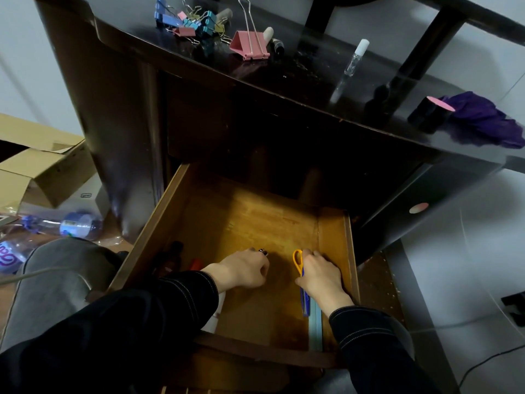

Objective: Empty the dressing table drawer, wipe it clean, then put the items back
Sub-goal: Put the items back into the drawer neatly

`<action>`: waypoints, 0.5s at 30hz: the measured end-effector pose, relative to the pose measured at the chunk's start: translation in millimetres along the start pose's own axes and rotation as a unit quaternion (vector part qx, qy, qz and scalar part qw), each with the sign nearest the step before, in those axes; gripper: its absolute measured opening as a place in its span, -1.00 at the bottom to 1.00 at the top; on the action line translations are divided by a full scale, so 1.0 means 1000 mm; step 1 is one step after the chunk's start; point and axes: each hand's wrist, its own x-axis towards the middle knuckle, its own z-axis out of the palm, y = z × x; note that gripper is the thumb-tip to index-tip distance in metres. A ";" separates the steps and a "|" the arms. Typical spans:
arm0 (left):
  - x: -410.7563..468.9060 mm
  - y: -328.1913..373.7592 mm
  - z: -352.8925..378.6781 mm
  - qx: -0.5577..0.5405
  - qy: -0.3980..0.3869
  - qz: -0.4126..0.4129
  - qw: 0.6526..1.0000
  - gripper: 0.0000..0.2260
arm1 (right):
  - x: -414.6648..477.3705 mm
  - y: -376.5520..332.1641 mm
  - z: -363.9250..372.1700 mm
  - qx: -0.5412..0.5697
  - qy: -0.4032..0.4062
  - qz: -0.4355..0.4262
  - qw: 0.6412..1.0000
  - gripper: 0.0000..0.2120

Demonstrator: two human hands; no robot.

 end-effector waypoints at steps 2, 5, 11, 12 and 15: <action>0.000 0.000 0.000 0.001 0.000 -0.001 1.000 -0.87 | 0.000 -0.001 -0.001 -0.006 -0.007 0.000 1.000 -0.53; 0.000 -0.001 0.001 0.001 0.000 -0.001 1.000 -0.88 | -0.001 0.000 -0.001 -0.009 -0.004 0.002 1.000 -0.53; 0.000 -0.001 0.001 0.000 0.000 -0.003 1.000 -0.87 | -0.005 -0.002 -0.006 0.016 -0.007 0.003 1.000 -0.57; 0.000 -0.001 0.001 0.000 0.000 -0.004 1.000 -0.87 | -0.005 -0.002 -0.009 0.042 0.004 0.005 0.999 -0.60; 0.001 0.000 0.000 0.005 0.000 -0.005 1.000 -0.86 | -0.008 0.004 -0.024 0.170 0.128 0.005 0.977 -0.73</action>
